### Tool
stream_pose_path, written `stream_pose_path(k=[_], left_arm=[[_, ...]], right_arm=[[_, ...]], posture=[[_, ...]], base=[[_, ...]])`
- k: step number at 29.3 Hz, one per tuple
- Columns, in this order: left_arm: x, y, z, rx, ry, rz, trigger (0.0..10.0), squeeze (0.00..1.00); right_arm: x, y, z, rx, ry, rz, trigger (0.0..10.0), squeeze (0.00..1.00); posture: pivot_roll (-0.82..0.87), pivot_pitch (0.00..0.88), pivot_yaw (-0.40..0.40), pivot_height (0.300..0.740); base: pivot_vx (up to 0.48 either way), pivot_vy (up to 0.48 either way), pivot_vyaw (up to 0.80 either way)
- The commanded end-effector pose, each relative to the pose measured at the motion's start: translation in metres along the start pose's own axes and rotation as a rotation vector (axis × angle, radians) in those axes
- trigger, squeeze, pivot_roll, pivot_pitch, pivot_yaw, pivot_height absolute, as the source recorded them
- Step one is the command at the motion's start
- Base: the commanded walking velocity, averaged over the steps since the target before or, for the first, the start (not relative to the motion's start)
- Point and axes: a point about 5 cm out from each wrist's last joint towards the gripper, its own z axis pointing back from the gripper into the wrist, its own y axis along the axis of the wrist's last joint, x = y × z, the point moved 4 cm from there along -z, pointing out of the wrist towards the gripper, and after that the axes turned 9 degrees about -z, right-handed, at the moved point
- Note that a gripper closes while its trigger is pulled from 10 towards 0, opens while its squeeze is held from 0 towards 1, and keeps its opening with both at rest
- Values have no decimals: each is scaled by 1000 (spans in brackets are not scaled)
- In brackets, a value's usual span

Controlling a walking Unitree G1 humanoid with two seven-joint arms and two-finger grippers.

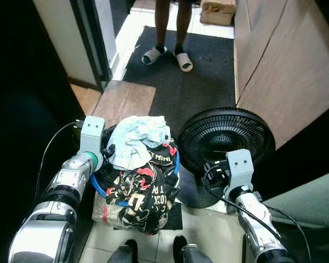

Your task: Clothes washing

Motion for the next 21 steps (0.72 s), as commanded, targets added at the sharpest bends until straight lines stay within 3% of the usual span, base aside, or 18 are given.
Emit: stream_pose_path(k=[1, 5, 8, 10, 15, 17, 19, 21], left_arm=[[4, -18, 2, -55, -18, -2, 10000, 0], [11, -34, 5, -96, -41, -16, 10000, 0], [30, -32, 4, -97, -105, -37, 10000, 0], [45, -24, 2, -88, -151, -50, 10000, 0], [60, -5, -4, -53, -170, -62, 10000, 0], [69, 21, -9, 2, -167, -122, 10000, 0], [71, 27, -9, 18, -168, -140, 10000, 0], [76, 37, -10, 40, -170, -212, 10000, 0]], right_arm=[[0, -12, 4, -38, 4, 0, 10000, 0], [0, -11, 1, -38, 9, 0, 10000, 0], [7, -17, 9, -47, -11, 3, 10000, 0], [11, -20, 15, -50, -30, 2, 10000, 0], [15, -22, 20, -48, -54, 0, 10000, 0], [17, -23, 24, -44, -71, -1, 10000, 0], [18, -23, 25, -44, -74, -1, 10000, 0], [19, -25, 29, -45, -86, -1, 10000, 0]], posture=[[119, 320, 7, 740], [119, 328, 8, 740], [105, 347, 35, 740], [97, 350, 52, 740], [91, 353, 71, 740], [78, 364, 97, 740], [78, 364, 97, 740], [69, 378, 112, 740]], base=[[0, 0, 0], [0, 0, 0], [0, 0, 0], [0, 0, 0], [0, 0, 0], [0, 0, 0], [0, 0, 0], [0, 0, 0]])
